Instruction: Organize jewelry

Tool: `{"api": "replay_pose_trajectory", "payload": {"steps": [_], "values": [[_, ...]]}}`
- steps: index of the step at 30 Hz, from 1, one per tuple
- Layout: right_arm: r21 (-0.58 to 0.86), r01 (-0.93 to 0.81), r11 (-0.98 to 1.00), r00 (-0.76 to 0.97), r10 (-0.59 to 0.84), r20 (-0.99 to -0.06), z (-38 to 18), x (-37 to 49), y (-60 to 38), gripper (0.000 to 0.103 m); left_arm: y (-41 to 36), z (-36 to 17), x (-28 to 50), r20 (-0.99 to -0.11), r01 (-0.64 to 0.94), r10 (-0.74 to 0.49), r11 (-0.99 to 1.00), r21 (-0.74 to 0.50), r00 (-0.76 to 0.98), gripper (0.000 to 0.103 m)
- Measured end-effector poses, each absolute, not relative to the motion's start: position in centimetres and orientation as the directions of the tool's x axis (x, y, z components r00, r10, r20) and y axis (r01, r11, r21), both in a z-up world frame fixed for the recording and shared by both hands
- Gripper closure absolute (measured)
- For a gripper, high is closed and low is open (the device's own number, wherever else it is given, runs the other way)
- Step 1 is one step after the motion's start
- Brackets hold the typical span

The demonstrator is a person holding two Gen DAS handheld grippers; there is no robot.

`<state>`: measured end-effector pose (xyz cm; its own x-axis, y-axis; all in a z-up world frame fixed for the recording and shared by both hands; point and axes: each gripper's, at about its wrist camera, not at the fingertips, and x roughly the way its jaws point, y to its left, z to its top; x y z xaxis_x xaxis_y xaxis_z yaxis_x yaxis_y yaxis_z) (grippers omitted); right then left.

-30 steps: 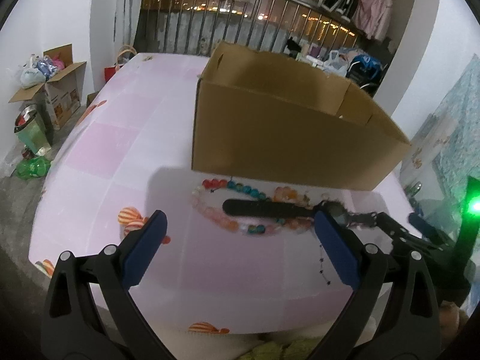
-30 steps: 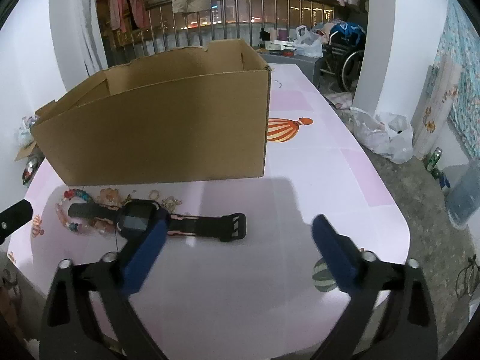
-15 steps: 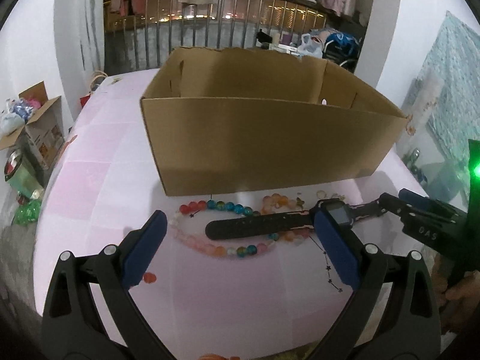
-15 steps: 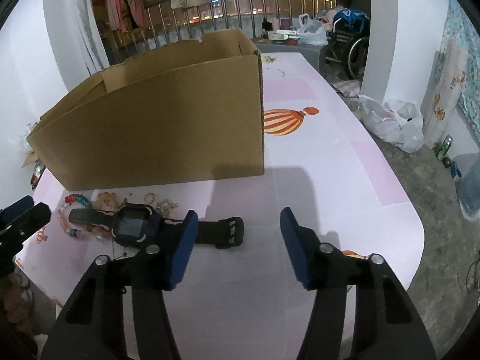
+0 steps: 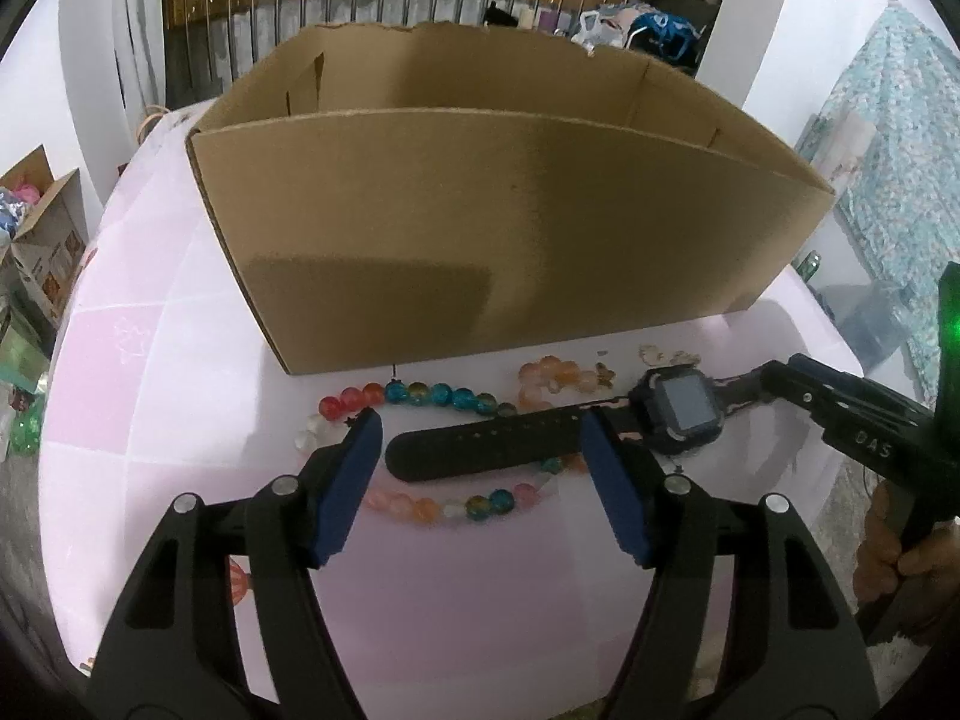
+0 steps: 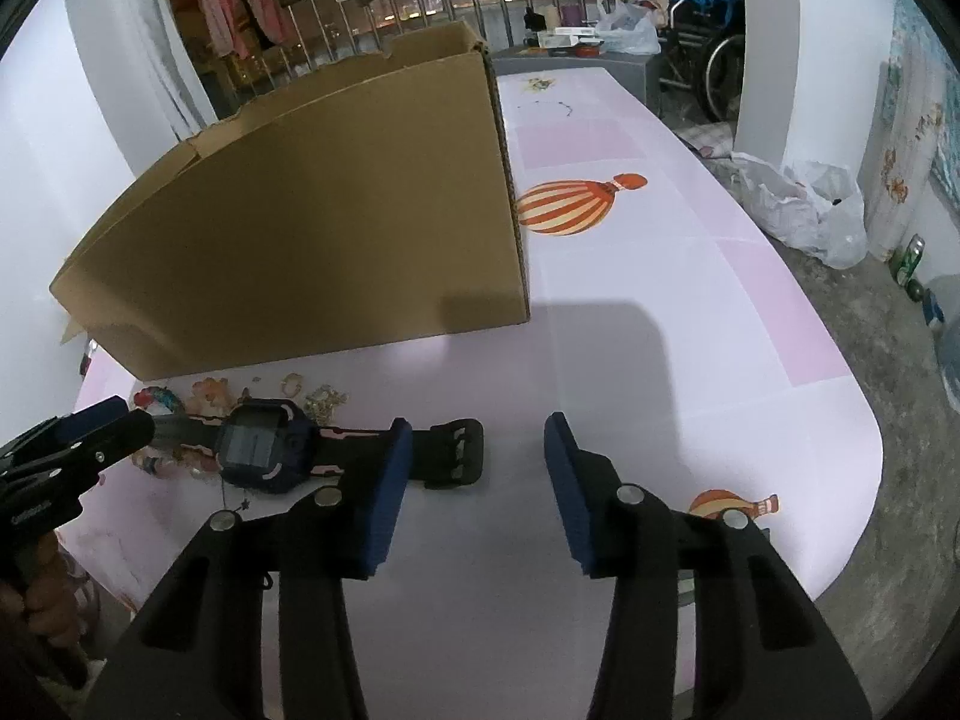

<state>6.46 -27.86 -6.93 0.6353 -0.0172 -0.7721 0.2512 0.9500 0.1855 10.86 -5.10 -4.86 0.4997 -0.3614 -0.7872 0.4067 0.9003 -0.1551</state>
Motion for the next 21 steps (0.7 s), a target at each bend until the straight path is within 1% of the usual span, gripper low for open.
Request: {"api": "replay_pose_trajectory", "payload": {"steps": [2,4,5,9,12,15,21], "values": [[0.191,0.252,0.949,0.636,-0.014,-0.772,-7.0,6.4,-27.9,0.059,-5.1,-5.2,11.3,-0.801,0.402,-0.349,0.903,-0.15,0.486,0.038],[0.196,0.253,0.947,0.637,-0.01,-0.771,-6.9,6.5,-27.9,0.062,-4.8,-5.6,11.7,-0.816,0.394,-0.342,0.906,-0.154,0.467,0.039],[0.201,0.252,0.947,0.637,-0.006,-0.771,-6.8,6.7,-27.9,0.063,-4.7,-5.9,11.9,-0.824,0.387,-0.342,0.907,-0.164,0.453,0.041],[0.214,0.24,0.947,0.638,0.012,-0.77,-6.7,7.0,-27.9,0.067,-4.3,-6.1,12.5,-0.828,0.369,-0.365,0.905,-0.21,0.425,0.041],[0.219,0.224,0.95,0.639,0.027,-0.769,-6.7,7.2,-27.7,0.07,-4.0,-6.0,12.7,-0.822,0.362,-0.394,0.898,-0.25,0.411,0.042],[0.212,0.215,0.953,0.638,0.027,-0.769,-6.7,7.4,-27.6,0.071,-3.4,-5.9,13.0,-0.807,0.344,-0.443,0.884,-0.318,0.391,0.042],[0.214,0.215,0.953,0.639,0.028,-0.768,-6.8,7.4,-27.5,0.075,-2.6,-6.2,13.7,-0.796,0.323,-0.476,0.871,-0.369,0.374,0.043]]}}
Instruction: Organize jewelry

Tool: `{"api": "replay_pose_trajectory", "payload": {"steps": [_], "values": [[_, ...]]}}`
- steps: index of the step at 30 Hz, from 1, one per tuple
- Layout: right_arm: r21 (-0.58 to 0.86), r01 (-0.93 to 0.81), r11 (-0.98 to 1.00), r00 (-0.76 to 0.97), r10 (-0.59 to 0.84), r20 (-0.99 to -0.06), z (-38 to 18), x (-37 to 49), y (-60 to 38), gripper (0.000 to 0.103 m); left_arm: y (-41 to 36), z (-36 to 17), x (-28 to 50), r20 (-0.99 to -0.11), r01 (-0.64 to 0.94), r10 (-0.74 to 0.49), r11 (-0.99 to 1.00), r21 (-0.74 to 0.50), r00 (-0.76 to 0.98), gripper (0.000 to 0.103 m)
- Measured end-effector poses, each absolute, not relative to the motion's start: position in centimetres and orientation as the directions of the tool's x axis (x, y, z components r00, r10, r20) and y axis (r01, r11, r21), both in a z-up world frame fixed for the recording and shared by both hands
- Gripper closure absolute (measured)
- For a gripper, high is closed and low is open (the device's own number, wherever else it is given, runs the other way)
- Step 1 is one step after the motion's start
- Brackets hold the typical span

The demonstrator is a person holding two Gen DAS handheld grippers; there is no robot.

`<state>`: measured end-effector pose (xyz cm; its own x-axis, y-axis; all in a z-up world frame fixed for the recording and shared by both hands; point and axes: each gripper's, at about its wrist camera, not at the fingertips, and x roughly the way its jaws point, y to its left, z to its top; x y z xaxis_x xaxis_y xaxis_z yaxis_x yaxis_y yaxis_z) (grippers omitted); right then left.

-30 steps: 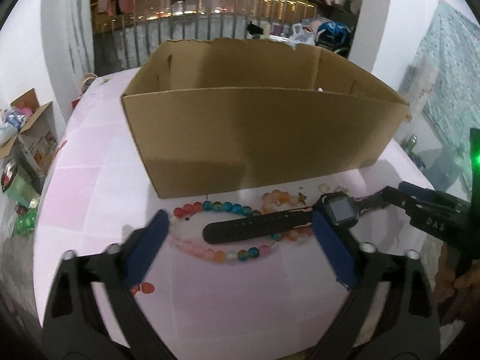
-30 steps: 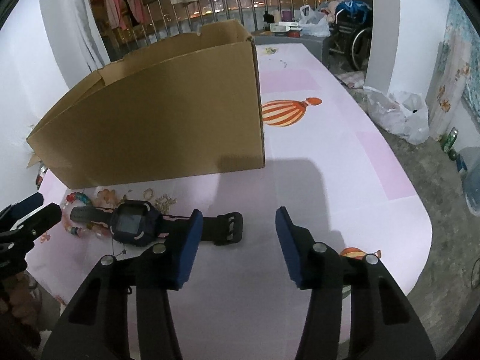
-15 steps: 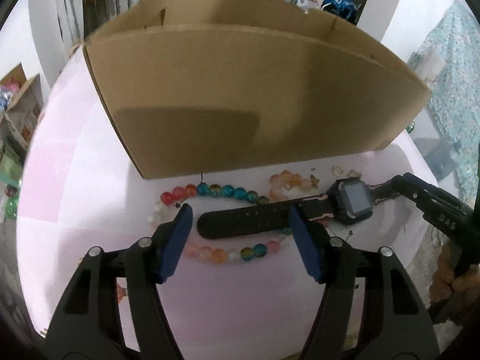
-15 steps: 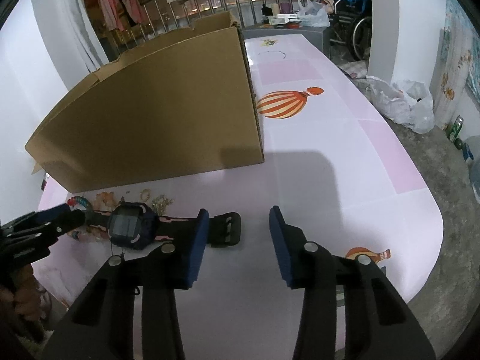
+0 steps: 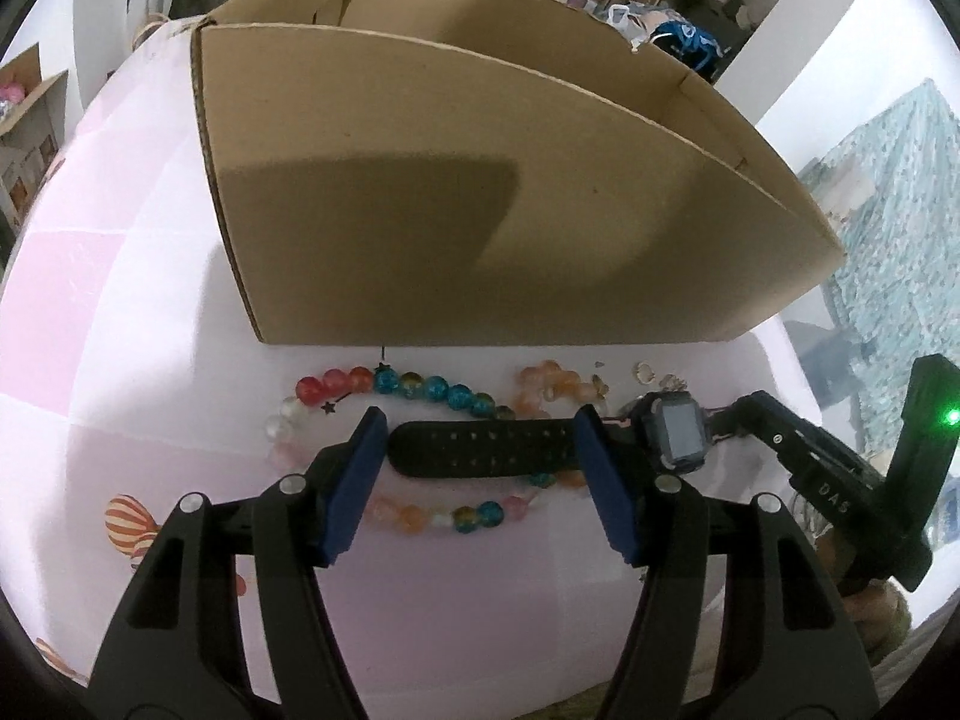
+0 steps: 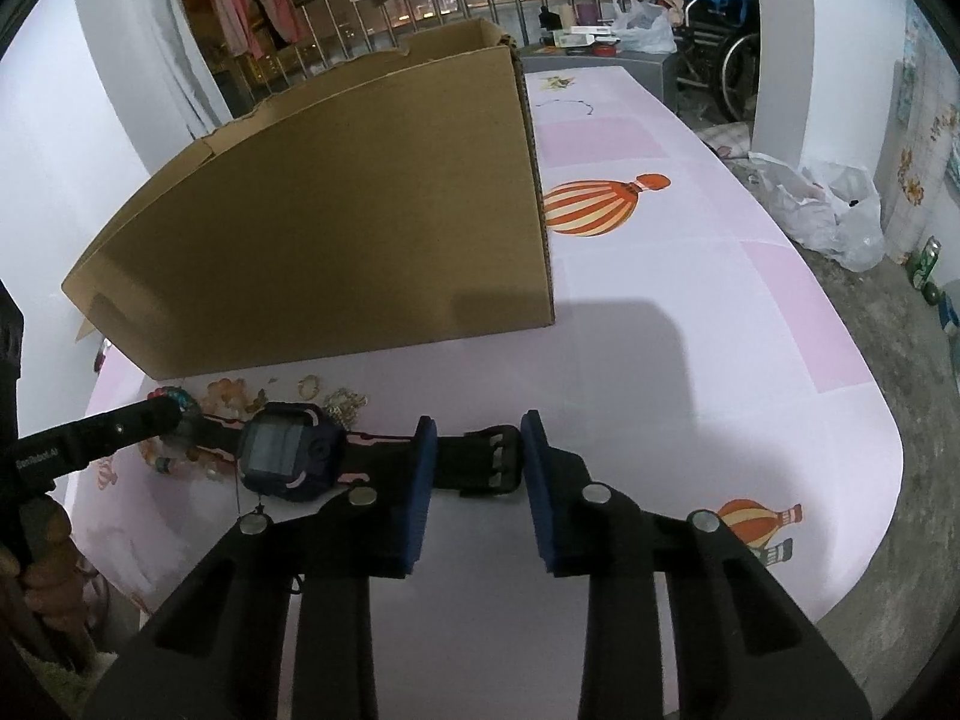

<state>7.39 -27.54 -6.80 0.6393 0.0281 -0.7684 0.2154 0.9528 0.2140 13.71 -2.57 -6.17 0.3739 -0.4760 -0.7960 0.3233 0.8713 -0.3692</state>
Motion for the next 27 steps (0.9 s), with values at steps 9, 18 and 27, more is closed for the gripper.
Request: {"api": "replay_pose_trajectory", "payload": {"steps": [9,18,27], "values": [[0.209,0.207,0.956,0.64,0.029,-0.768,-6.9,7.5,-27.4,0.077,-3.1,-6.5,13.3,-0.791,0.326,-0.497,0.859,-0.393,0.357,0.044],[0.214,0.209,0.954,0.641,0.031,-0.767,-6.9,7.4,-27.4,0.084,-3.9,-5.2,12.3,-0.782,0.366,-0.484,0.862,-0.35,0.393,0.064],[0.196,0.196,0.961,0.66,0.019,-0.751,-6.6,7.4,-27.2,0.096,-4.5,-4.0,11.5,-0.768,0.422,-0.477,0.857,-0.297,0.428,0.083]]}}
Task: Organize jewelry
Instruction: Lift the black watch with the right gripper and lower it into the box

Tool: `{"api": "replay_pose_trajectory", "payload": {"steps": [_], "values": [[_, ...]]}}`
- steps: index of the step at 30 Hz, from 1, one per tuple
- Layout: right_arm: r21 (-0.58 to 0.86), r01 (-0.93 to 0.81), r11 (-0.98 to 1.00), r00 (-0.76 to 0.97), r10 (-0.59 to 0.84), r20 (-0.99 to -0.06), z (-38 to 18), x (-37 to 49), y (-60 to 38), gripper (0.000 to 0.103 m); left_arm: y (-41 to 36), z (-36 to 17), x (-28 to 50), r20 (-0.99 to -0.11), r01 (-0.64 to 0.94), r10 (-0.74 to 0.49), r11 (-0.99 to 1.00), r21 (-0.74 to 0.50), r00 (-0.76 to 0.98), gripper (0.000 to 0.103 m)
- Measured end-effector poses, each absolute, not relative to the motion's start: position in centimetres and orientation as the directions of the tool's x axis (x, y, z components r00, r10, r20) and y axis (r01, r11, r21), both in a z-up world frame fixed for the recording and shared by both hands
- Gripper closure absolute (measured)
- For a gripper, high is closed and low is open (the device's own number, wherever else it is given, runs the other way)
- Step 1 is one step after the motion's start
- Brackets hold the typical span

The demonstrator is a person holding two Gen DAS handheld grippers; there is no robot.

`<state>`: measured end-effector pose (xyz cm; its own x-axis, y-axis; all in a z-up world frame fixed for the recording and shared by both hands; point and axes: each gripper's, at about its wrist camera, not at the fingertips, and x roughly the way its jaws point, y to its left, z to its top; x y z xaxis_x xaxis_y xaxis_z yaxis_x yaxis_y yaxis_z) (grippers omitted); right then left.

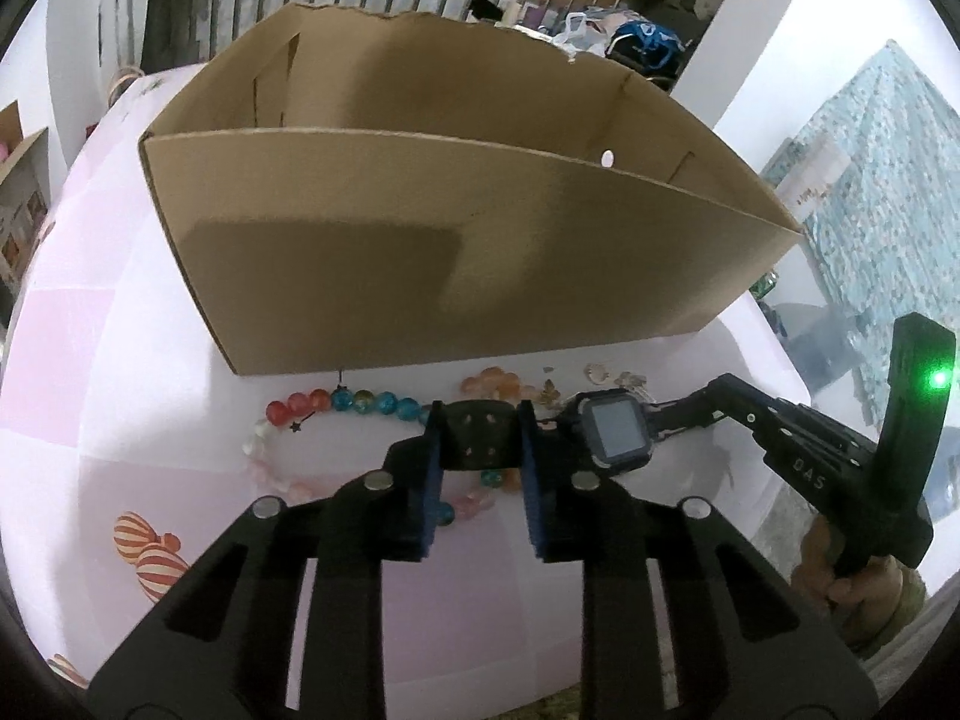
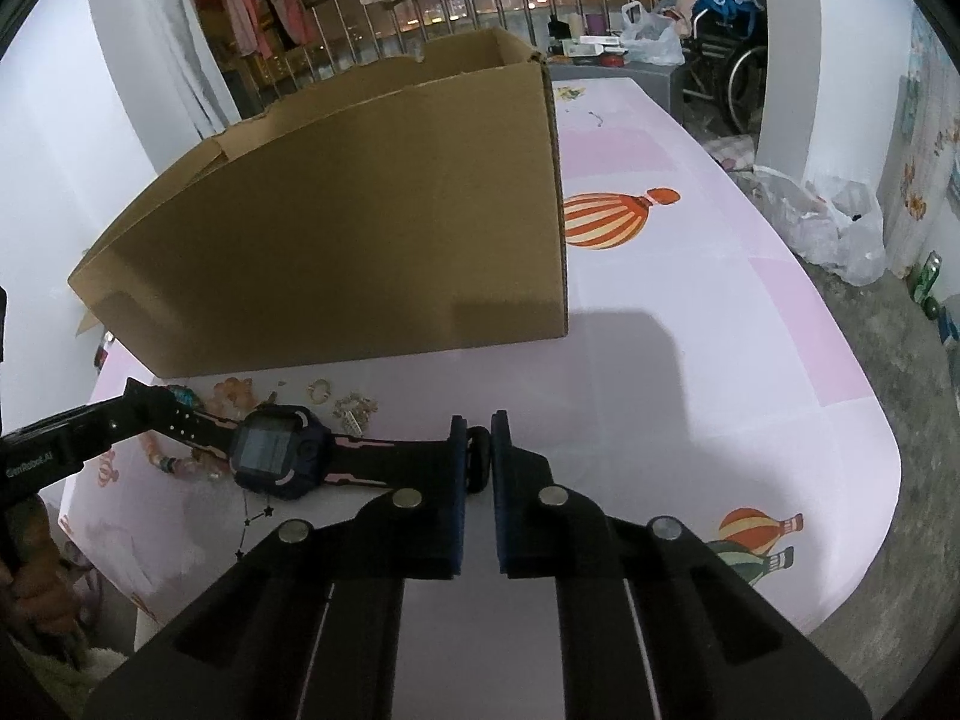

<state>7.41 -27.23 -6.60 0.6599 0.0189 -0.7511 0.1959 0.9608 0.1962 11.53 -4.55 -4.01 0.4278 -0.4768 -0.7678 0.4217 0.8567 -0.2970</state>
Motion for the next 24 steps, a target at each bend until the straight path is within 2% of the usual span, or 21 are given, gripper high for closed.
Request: {"api": "replay_pose_trajectory", "payload": {"steps": [7,17,24], "values": [[0.16,0.172,0.972,0.694,-0.004,-0.72,-5.5,6.8,-26.6,0.096,-4.4,-2.8,10.6,-0.736,0.459,-0.502,0.84,-0.29,0.454,0.088],[0.121,0.165,0.979,0.735,-0.04,-0.677,-3.5,5.3,-26.2,0.096,-3.9,-0.8,8.9,-0.694,0.481,-0.522,0.83,-0.281,0.495,0.088],[0.104,0.155,0.982,0.786,-0.059,-0.616,0.0,4.1,-26.2,0.096,-3.7,1.7,7.9,-0.646,0.508,-0.56,0.809,-0.294,0.518,0.088]]}}
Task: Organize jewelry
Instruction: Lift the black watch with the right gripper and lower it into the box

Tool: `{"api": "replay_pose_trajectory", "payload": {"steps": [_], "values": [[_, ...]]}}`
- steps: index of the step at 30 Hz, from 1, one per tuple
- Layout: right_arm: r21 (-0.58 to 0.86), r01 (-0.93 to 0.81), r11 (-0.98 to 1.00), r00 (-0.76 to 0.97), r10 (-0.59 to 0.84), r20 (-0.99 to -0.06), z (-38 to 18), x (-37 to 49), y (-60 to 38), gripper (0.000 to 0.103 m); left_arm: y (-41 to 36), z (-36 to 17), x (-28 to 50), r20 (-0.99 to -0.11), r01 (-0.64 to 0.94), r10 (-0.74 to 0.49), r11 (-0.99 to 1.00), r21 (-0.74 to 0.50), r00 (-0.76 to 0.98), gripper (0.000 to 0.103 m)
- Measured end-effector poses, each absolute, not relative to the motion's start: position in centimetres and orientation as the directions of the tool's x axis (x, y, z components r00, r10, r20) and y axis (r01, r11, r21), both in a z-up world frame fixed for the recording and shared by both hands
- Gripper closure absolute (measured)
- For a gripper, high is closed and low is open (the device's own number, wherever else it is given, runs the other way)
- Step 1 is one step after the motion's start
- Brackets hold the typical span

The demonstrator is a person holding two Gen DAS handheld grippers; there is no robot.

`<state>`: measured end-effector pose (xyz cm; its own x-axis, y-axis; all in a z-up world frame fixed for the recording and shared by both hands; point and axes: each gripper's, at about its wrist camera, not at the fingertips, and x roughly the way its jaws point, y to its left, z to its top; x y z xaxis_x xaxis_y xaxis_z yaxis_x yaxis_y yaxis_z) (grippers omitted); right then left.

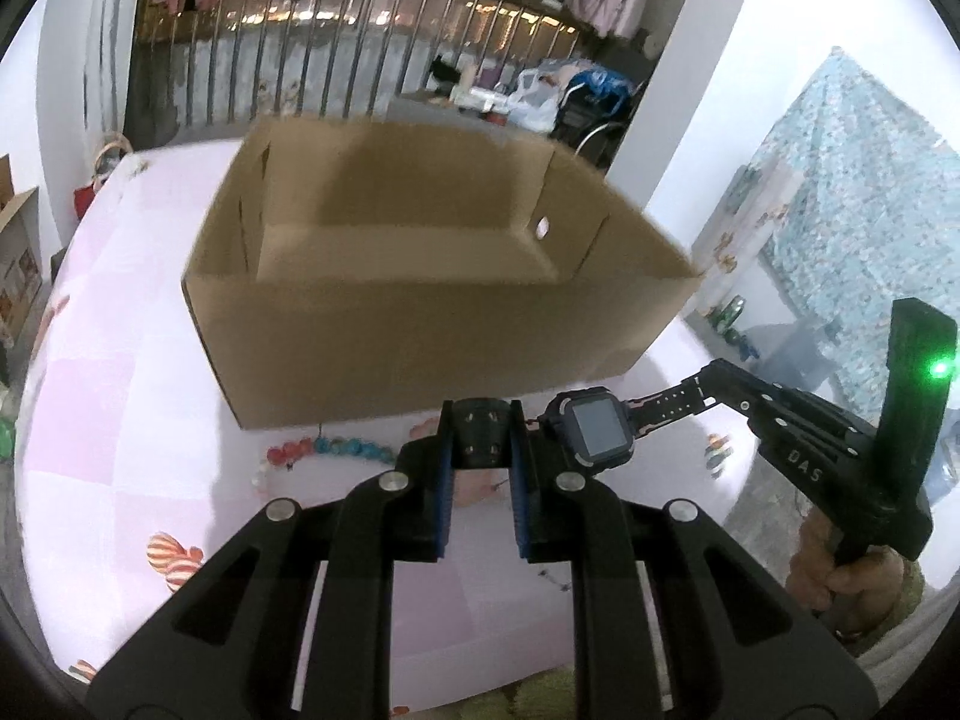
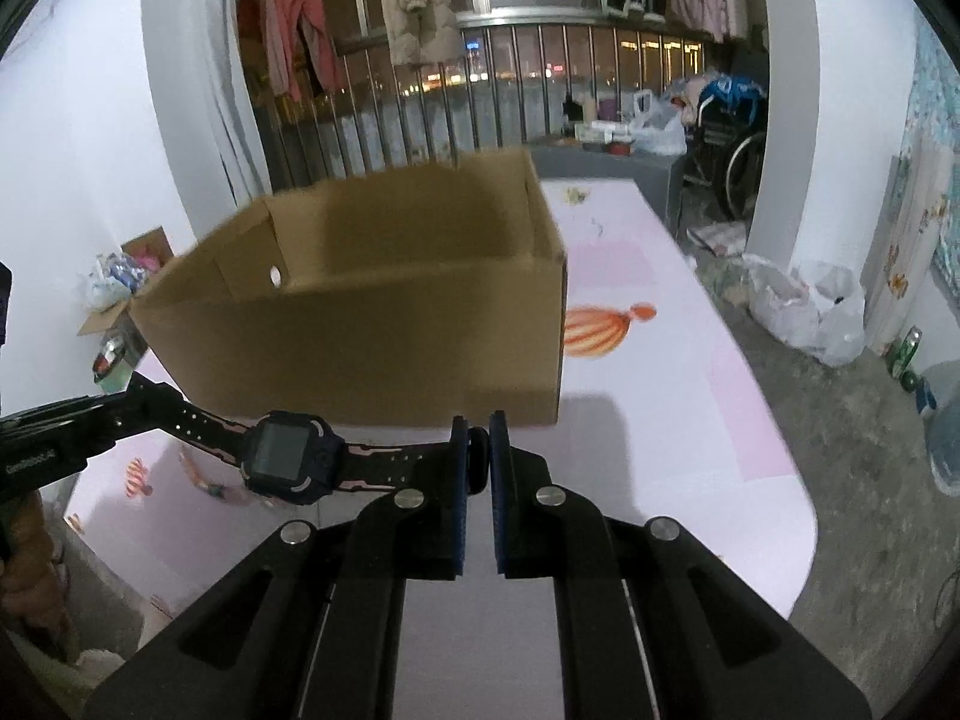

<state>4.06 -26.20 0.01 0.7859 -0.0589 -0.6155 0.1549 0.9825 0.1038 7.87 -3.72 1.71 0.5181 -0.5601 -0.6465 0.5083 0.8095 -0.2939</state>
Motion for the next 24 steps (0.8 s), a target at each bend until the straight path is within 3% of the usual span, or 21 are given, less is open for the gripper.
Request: {"api": "replay_pose_trajectory", "payload": {"steps": [7,12,17,24], "values": [[0.11,0.073,0.991,0.853,-0.005,-0.521,6.3,6.0,-26.9,0.096,-3.1,8.6,9.2,-0.572,0.551,-0.613,0.776,-0.307,0.545,0.088],[0.106,0.008,0.994,0.858,0.047,-0.512,9.5,11.4,-28.0,0.097,-3.6,11.7,13.8,-0.595,0.52,-0.578,0.803,-0.291,0.559,0.088],[0.1,-0.023,0.995,0.798,0.079,-0.597,9.1,19.0,-28.5,0.098,-5.2,11.7,20.3,-0.652,0.484,-0.535,0.829,-0.282,0.537,0.088],[0.108,-0.007,0.994,0.642,0.087,-0.762,4.5,28.1,-29.0,0.099,-8.1,6.4,29.5,-0.806,0.406,-0.413,0.882,-0.239,0.424,0.088]]}}
